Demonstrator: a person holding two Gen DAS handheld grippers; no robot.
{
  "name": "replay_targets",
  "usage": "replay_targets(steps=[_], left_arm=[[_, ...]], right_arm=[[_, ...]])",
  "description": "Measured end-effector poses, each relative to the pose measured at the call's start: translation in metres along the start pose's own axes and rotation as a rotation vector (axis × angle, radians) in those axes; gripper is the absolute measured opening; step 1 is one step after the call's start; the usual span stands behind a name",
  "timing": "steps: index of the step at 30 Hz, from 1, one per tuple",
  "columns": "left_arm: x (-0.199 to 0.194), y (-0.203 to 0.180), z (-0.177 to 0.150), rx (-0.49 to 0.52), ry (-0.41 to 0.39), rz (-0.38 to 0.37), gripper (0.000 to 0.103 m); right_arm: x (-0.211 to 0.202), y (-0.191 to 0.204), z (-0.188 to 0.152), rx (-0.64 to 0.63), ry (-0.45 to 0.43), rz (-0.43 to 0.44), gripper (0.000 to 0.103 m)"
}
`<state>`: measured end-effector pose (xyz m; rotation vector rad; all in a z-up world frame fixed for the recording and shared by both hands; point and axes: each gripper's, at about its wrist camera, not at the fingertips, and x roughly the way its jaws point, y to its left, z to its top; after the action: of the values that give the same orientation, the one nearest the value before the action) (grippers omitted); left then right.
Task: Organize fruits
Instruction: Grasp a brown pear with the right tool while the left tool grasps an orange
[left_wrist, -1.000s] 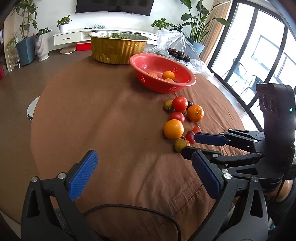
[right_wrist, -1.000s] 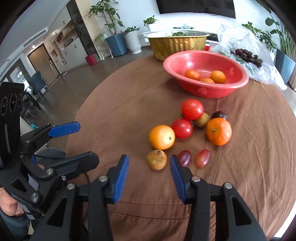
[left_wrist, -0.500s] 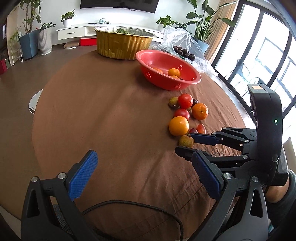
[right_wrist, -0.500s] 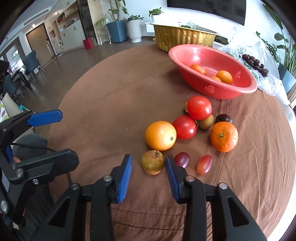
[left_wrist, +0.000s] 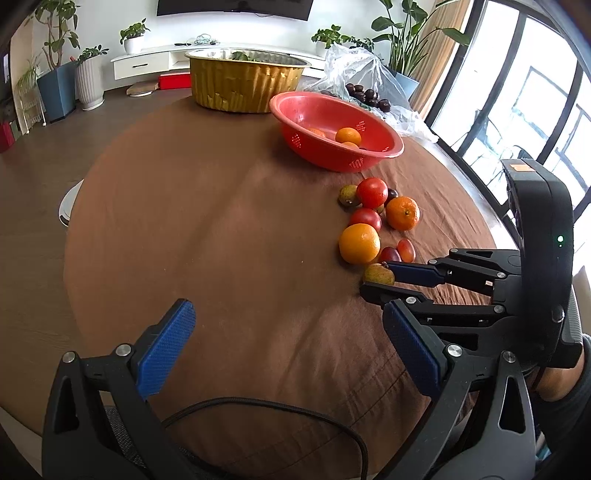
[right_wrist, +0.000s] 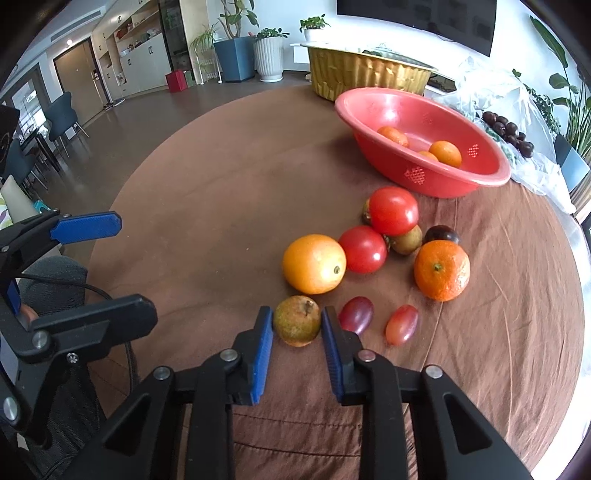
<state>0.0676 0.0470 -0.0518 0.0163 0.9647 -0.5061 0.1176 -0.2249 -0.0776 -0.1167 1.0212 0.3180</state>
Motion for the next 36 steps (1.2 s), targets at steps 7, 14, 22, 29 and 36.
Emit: replay_targets(steps=[7, 14, 22, 29, 36], left_arm=[[0.006, -0.004, 0.005, 0.015, 0.011, 0.008, 0.103], [0.030, -0.026, 0.027, 0.116, 0.038, 0.021, 0.103], [0.068, -0.056, 0.047, 0.250, 0.106, -0.022, 0.099], [0.090, -0.062, 0.052, 0.239, 0.156, -0.078, 0.063], [0.100, -0.060, 0.050, 0.219, 0.170, -0.112, 0.046]], right_arm=[[-0.029, -0.010, -0.008, 0.067, -0.061, 0.048, 0.029], [-0.059, -0.045, -0.019, 0.171, -0.125, 0.037, 0.029], [-0.063, -0.073, -0.029, 0.254, -0.138, 0.043, 0.029], [-0.059, -0.078, -0.032, 0.274, -0.139, 0.063, 0.029], [-0.057, -0.083, -0.033, 0.283, -0.140, 0.068, 0.029]])
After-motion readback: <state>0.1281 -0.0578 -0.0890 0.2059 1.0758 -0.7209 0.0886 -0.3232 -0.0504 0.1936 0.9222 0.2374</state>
